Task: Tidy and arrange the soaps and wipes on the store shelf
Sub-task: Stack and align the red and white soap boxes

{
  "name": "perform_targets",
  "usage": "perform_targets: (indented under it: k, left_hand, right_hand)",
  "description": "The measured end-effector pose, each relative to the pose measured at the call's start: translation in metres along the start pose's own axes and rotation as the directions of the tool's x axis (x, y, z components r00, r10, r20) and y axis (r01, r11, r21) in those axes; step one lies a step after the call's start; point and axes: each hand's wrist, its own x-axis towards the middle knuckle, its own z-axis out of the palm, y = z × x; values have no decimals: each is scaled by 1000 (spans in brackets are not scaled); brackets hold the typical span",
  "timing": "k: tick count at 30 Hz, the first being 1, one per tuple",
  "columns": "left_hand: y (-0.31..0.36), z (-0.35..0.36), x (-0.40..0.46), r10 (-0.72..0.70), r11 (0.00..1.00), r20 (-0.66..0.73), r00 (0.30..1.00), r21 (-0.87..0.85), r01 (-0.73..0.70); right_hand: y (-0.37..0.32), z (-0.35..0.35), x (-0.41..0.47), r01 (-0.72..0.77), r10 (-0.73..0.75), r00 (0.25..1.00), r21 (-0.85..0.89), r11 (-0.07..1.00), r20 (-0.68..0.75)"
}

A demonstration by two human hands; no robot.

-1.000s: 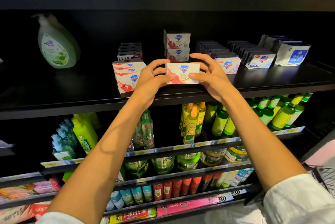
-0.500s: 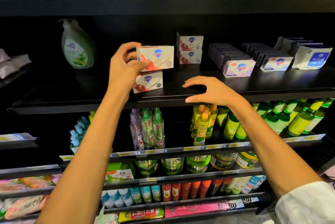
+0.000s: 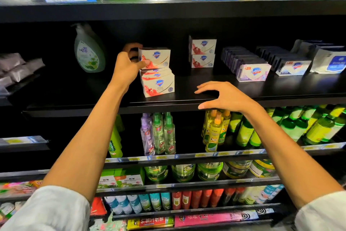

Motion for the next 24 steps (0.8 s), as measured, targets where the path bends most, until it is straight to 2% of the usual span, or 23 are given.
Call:
perform_targets:
  k: [5, 11, 14, 17, 19, 21, 24]
  left_hand:
    - [-11, -1, 1, -30, 999, -20, 999, 26, 30]
    - [-15, -3, 0, 6, 994, 2, 1000, 106, -6]
    - [-11, -5, -9, 153, 963, -119, 981, 242, -121]
    - [0, -2, -34, 398, 867, -175, 901, 393, -306]
    - [6, 5, -53, 519, 790, -121, 846, 446, -421]
    - [8, 18, -71, 575, 734, -13, 818, 449, -509]
    - [7, 46, -93, 530, 702, 237, 814, 416, -578]
  right_hand:
    - [0, -1, 0, -8, 8, 1000, -4, 1000, 3]
    - [-4, -1, -1, -10, 10, 1000, -7, 1000, 18]
    - [-7, -4, -2, -15, 15, 1000, 47, 999, -6]
    - [-8, -7, -2, -26, 41, 995, 162, 986, -87]
    - [-6, -8, 2, -42, 82, 985, 248, 968, -153]
    - [-4, -8, 7, -59, 153, 962, 374, 926, -227]
    - [2, -8, 19, -69, 266, 918, 544, 836, -293]
